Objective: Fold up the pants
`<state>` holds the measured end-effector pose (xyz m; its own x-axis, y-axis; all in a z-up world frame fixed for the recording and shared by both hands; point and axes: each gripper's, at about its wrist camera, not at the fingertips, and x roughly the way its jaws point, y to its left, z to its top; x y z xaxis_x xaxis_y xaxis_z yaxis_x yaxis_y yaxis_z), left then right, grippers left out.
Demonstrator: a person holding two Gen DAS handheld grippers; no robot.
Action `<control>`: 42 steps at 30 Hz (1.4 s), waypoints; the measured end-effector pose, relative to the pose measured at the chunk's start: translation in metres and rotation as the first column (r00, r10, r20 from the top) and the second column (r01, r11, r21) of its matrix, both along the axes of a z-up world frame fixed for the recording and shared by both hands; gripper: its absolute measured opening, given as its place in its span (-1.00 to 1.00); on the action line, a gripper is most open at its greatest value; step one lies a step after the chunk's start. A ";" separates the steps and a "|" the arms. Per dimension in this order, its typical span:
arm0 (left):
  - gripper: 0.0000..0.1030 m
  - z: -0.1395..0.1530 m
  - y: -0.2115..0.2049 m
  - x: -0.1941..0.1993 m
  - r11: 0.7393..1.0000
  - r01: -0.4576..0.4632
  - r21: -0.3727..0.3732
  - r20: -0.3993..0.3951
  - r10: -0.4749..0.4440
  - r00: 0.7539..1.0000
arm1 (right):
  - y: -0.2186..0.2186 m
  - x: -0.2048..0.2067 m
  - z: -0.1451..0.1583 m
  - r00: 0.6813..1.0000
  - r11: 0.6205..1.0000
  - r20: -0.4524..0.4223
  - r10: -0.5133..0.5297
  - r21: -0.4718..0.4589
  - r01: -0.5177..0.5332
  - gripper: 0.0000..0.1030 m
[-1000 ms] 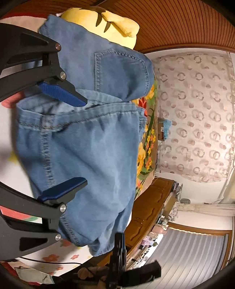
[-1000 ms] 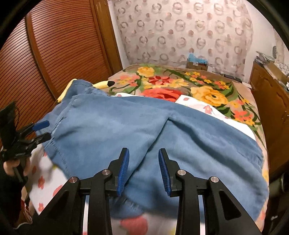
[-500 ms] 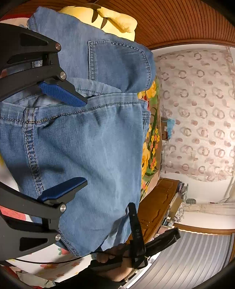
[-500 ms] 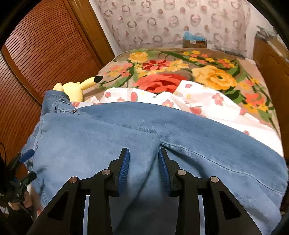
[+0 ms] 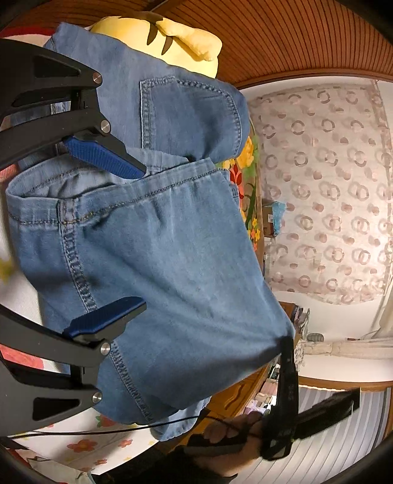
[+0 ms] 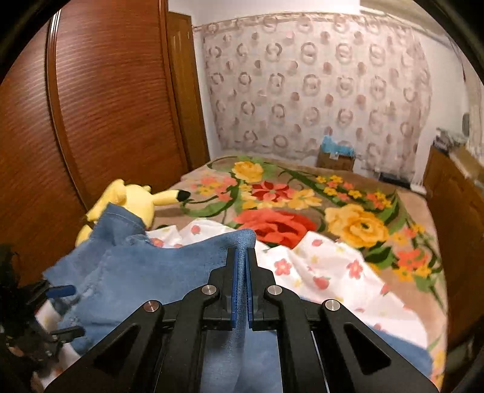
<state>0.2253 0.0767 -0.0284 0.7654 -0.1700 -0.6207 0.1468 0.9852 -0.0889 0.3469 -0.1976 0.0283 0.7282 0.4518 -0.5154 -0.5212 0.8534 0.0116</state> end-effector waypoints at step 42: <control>0.57 -0.014 -0.049 0.034 0.991 0.131 0.004 -0.025 -0.131 0.991 | -0.167 -0.208 0.026 0.914 0.914 0.010 -0.406 -0.026 0.406 -0.38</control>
